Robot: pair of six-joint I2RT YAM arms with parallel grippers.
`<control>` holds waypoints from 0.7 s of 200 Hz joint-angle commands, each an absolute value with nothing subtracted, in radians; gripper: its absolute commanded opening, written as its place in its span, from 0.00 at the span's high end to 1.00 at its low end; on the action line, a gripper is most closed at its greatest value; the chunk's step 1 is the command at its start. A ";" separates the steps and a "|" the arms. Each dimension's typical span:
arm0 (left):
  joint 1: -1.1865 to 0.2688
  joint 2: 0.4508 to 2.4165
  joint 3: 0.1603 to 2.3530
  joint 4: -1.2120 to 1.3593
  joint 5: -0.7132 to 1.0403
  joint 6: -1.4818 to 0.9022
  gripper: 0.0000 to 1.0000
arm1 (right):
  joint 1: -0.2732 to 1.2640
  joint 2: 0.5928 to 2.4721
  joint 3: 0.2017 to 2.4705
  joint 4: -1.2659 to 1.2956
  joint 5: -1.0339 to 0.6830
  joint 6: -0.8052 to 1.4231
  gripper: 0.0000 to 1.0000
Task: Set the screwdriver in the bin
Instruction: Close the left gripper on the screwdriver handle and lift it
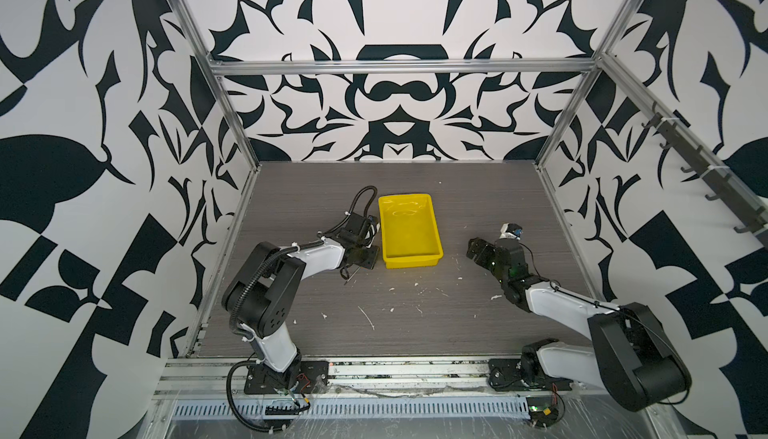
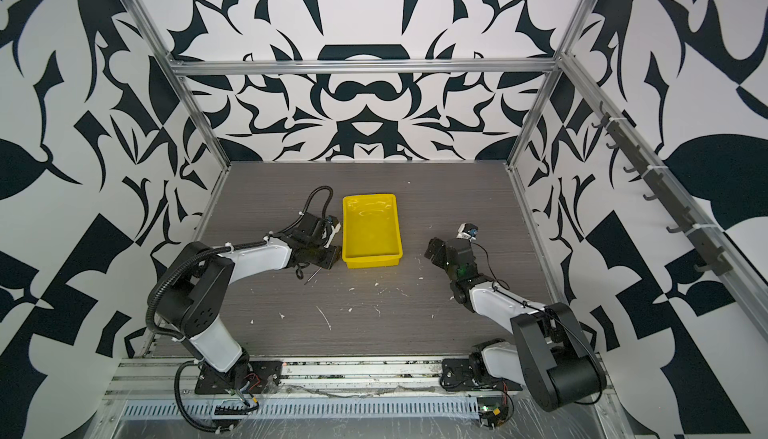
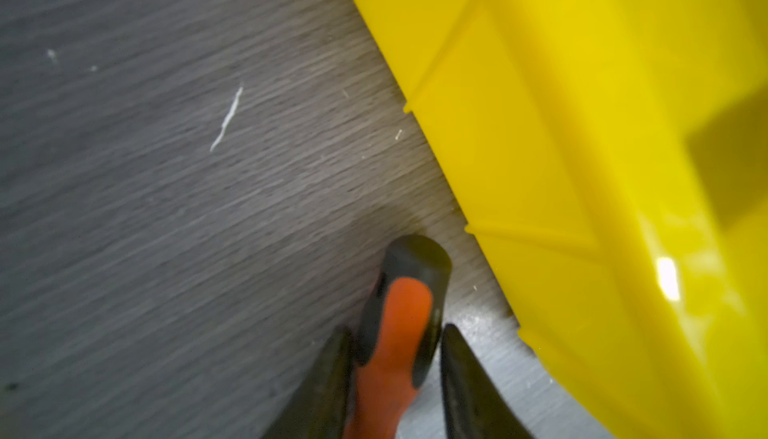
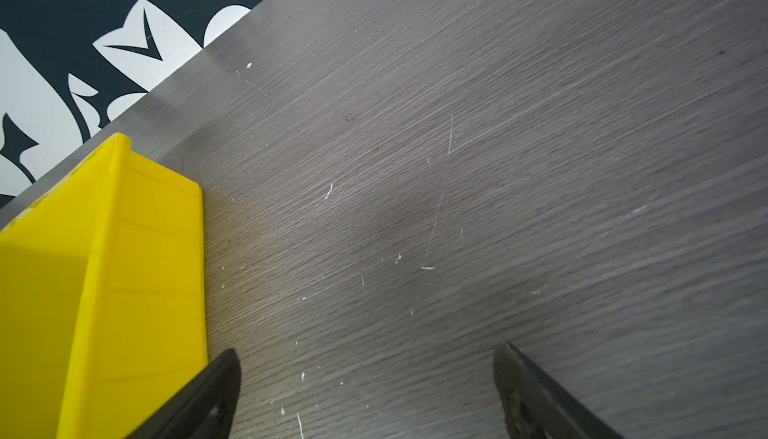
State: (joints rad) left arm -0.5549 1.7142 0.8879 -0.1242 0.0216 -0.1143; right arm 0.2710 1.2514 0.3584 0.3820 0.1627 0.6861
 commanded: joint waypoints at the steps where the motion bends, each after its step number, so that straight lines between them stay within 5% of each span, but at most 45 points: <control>1: -0.564 1.748 0.911 -0.170 0.016 -0.111 0.63 | 0.278 1.247 0.394 0.387 0.184 0.697 0.02; 75: -0.568 1.791 0.940 -0.201 -0.033 -0.131 0.54 | 0.278 1.238 0.392 0.379 0.221 0.698 0.02; 118: -0.569 1.810 0.953 -0.227 -0.027 -0.142 0.72 | 0.277 1.230 0.389 0.379 0.227 0.701 0.03; 140: -0.569 1.792 0.938 -0.215 -0.040 -0.149 0.73 | 0.277 1.224 0.385 0.378 0.230 0.701 0.02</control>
State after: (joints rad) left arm -0.5663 1.7760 0.9634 -0.1425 -0.0280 -0.1310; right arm 0.2710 1.2507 0.3599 0.3714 0.2035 0.6937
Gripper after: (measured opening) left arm 0.303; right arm 0.976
